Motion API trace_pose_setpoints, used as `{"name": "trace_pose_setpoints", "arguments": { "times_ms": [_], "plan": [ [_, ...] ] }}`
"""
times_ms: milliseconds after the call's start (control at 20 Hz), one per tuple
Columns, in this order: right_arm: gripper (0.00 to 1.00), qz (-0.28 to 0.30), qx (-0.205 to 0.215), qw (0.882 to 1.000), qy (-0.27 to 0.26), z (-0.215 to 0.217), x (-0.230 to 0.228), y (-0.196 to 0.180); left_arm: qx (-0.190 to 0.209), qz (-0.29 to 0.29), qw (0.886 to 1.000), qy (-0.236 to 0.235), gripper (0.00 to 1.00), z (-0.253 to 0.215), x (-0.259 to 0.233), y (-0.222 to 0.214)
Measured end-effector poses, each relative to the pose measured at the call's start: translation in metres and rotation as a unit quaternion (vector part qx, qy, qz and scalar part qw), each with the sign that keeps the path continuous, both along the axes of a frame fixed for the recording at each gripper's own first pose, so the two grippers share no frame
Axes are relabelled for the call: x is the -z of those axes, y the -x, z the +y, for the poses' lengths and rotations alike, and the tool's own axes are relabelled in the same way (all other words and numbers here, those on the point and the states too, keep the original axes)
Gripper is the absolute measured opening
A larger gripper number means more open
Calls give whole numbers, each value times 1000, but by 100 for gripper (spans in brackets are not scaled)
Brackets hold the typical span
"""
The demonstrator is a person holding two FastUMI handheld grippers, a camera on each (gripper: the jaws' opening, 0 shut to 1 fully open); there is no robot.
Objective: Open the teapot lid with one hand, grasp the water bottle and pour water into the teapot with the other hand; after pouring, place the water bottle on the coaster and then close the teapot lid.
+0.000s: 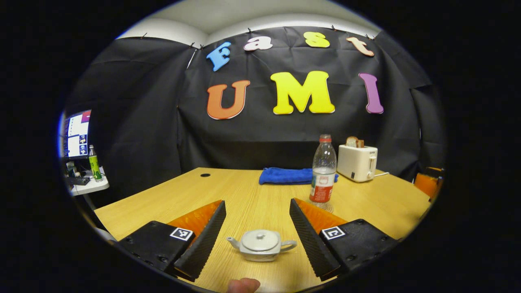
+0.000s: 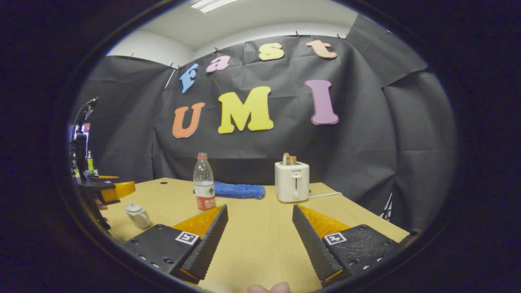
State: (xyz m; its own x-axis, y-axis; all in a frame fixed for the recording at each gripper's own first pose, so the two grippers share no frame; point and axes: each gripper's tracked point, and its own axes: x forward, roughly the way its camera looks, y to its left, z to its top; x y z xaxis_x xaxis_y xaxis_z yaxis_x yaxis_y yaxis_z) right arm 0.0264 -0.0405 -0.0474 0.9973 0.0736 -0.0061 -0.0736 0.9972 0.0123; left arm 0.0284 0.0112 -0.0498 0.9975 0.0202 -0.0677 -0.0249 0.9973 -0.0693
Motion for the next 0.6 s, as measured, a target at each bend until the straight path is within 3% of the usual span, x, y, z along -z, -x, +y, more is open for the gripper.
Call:
{"name": "trace_pose_setpoints", "arguments": {
  "times_ms": [300,550,600],
  "plan": [
    [94,-28,33,999,19,16,-33,14,54,-43,998,-11,98,-33,-47,22],
    [95,-31,37,998,31,36,-35,29,50,-56,997,1,100,-23,-63,34],
    [95,-34,38,998,36,40,-38,30,52,-60,997,3,95,-22,-66,35]
  ]
}}
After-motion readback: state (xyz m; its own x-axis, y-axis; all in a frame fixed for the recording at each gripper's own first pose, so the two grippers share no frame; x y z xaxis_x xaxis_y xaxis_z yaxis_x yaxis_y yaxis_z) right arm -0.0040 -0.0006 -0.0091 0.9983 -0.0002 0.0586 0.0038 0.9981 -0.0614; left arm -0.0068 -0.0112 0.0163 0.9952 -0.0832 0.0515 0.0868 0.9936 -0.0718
